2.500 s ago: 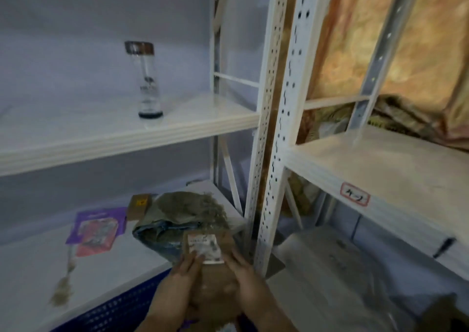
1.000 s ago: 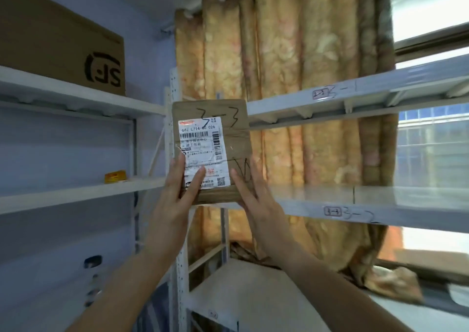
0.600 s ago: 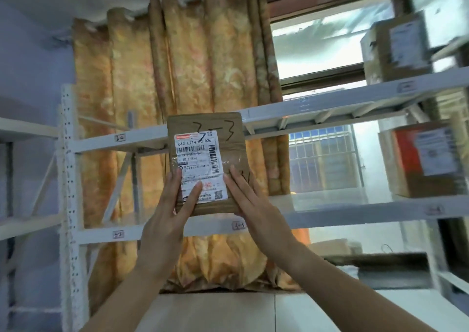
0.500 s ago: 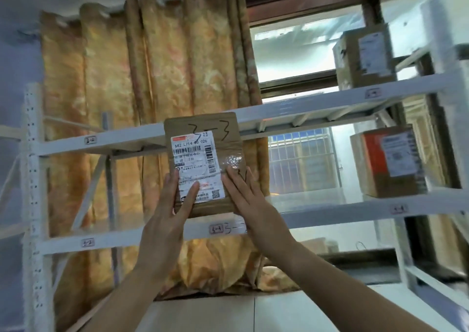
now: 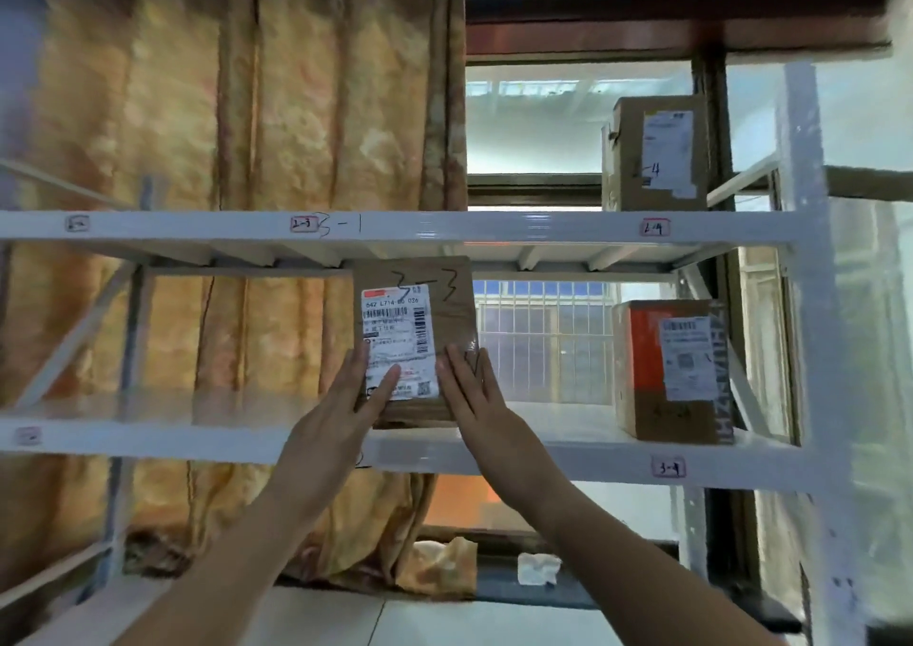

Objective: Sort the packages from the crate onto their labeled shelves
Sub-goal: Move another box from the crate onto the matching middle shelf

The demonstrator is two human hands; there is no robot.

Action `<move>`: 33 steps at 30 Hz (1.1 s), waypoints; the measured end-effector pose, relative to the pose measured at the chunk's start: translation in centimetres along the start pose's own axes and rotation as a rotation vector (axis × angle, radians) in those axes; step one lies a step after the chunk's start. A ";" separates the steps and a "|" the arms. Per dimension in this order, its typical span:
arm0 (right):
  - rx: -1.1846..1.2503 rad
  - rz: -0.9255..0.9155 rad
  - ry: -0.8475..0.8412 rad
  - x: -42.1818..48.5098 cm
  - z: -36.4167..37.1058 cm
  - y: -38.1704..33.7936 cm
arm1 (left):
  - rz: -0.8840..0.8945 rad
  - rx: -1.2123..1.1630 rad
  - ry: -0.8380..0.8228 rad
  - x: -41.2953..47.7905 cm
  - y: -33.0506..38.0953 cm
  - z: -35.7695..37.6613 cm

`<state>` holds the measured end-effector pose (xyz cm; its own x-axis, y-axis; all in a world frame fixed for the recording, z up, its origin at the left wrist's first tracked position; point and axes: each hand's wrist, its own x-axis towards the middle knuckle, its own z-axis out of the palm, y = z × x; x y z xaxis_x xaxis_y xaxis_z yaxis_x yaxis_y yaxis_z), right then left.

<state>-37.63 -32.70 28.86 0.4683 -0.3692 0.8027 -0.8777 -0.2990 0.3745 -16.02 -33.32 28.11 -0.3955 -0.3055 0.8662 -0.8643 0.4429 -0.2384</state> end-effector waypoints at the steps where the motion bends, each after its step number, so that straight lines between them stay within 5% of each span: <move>1: -0.013 -0.014 0.010 0.4 0.5 0.2 | -0.005 0.016 0.012 0.1 -0.2 0.1; 9: 0.097 -0.093 0.078 3.8 6.0 -1.9 | 0.016 0.129 -0.014 -0.3 -6.6 1.5; 23: -0.002 0.053 0.023 11.5 18.2 -8.4 | 0.063 0.160 -0.073 -1.2 -20.9 10.3; 33: 0.083 0.108 -0.076 11.7 21.1 -9.6 | 0.034 0.045 -0.077 -1.6 -23.3 15.6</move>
<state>-21.58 -52.71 24.90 0.3805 -0.4679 0.7976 -0.9135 -0.3247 0.2453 -0.10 -56.28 25.42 -0.4460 -0.3557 0.8213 -0.8625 0.4159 -0.2883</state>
